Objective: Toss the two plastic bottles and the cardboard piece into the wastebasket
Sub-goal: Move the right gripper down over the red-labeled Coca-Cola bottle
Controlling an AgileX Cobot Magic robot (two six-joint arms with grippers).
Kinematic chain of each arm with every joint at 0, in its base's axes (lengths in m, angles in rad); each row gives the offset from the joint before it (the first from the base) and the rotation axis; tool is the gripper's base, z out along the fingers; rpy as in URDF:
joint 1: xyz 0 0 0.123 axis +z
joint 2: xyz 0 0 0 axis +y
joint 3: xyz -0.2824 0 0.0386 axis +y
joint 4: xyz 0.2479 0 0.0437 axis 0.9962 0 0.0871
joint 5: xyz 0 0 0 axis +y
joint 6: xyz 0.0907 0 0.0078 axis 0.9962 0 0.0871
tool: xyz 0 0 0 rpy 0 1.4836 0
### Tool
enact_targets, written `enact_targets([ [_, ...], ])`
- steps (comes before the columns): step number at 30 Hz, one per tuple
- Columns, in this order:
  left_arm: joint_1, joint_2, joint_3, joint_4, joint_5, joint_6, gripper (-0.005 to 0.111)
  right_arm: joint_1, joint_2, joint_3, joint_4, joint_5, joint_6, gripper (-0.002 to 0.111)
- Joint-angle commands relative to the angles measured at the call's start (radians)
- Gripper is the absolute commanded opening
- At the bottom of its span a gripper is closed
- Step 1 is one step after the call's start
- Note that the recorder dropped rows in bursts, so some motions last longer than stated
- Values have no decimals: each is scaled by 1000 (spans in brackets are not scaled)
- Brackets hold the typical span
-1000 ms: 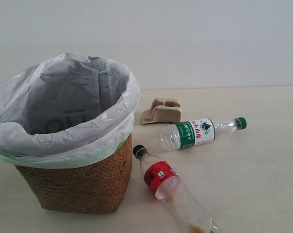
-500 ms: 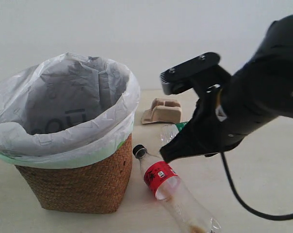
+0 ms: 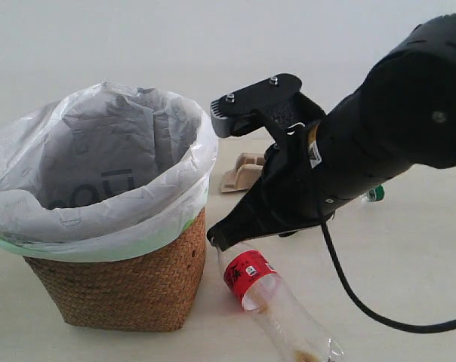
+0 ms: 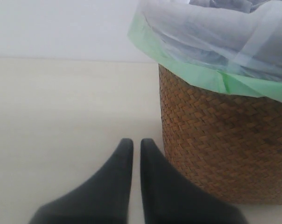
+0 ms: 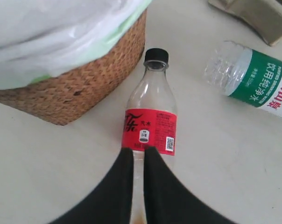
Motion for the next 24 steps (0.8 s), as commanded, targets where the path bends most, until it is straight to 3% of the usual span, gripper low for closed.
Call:
enact_targets([
  [1,3,-2,3,2,-3,-9,6,2,-58,-5,8,0,-25,4],
  [5,3,-2,3,2,-3,-9,6,2,-115,13,74,26,-87,4],
  [16,3,-2,3,2,-3,-9,6,-7,-299,252,156,-169,-112,4],
  [21,3,-2,3,2,-3,-9,6,-11,-346,292,434,-240,-452,4],
  [24,3,-2,3,2,-3,-9,6,-11,-350,309,464,-242,-530,4],
])
